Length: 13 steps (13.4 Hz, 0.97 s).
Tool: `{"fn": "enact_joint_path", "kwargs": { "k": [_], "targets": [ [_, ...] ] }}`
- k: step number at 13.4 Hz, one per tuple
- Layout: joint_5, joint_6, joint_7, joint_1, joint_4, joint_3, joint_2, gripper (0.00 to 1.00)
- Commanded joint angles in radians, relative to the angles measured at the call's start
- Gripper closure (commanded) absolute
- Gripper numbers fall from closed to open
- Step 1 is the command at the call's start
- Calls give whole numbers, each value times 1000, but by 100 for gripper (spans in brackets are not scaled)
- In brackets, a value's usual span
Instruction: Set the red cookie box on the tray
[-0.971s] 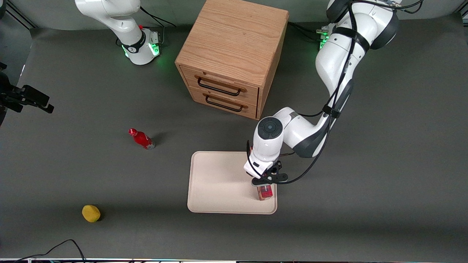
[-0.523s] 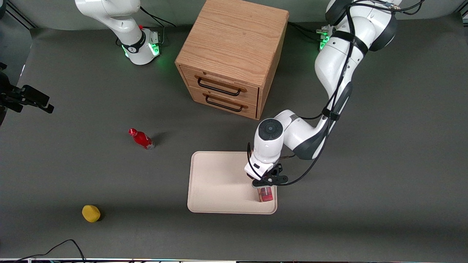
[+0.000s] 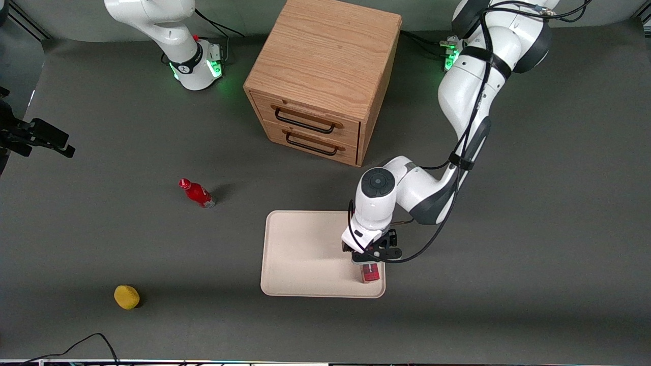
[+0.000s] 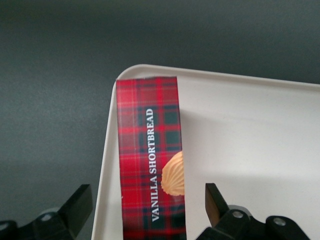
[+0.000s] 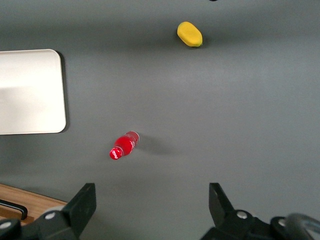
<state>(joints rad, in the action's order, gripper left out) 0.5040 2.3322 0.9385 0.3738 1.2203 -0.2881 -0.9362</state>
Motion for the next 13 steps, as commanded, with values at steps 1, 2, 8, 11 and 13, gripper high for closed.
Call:
{"fn": "enact_joint_path", "kwargs": {
  "k": [1, 2, 8, 11, 13],
  "targets": [
    [2, -40, -10, 11, -21, 9, 14, 0],
    [-11, -66, -12, 10, -28, 7, 20, 0],
    [-125, -322, -130, -76, -36, -60, 143, 0],
    [-145, -494, -197, -114, -35, -88, 252, 0],
    [-189, -572, -286, -153, -30, -88, 319, 0]
  ]
}}
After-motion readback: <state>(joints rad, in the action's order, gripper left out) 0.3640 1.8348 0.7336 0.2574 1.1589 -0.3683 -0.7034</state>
